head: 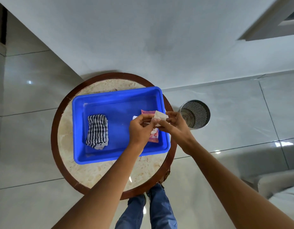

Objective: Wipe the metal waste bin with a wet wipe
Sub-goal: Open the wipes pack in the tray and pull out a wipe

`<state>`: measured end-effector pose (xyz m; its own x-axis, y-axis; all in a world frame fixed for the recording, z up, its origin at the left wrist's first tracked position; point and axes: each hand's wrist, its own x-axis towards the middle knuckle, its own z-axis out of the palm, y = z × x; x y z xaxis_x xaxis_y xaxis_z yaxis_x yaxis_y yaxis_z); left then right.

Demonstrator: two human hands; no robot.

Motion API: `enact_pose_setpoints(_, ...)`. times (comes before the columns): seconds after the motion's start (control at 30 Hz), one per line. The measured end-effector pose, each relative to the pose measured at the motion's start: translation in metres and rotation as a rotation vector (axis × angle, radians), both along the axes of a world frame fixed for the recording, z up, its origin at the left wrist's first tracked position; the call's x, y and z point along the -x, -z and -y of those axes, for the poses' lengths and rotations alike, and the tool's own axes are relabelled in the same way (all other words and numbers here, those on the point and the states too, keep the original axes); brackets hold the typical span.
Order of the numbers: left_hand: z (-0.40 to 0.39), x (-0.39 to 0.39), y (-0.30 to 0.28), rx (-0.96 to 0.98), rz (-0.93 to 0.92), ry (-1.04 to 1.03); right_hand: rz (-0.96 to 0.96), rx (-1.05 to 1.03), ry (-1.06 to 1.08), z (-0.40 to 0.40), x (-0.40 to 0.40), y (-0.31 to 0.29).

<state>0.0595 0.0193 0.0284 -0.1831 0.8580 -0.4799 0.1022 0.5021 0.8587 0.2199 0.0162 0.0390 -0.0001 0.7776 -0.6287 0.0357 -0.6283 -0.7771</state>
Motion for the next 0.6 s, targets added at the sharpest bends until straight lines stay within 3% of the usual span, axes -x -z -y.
enact_pose_setpoints(0.13,0.006,0.011,0.004,0.002,0.014,0.049,-0.071,0.064,0.171,0.01,0.009,0.009)
enact_pose_setpoints(0.23,0.008,0.03,0.011,-0.096,-0.265,-0.096,-0.127,0.106,0.218,0.019,0.007,0.012)
enact_pose_setpoints(0.3,0.007,0.044,0.017,-0.051,-0.394,-0.192,-0.145,0.122,0.271,0.027,0.005,0.011)
enact_pose_setpoints(0.4,0.011,0.05,0.026,0.192,-0.346,-0.077,-0.149,0.157,0.394,0.043,-0.005,0.011)
enact_pose_setpoints(0.6,0.021,0.032,0.021,-0.015,-0.424,0.096,-0.062,0.207,0.539,0.07,-0.037,0.014)
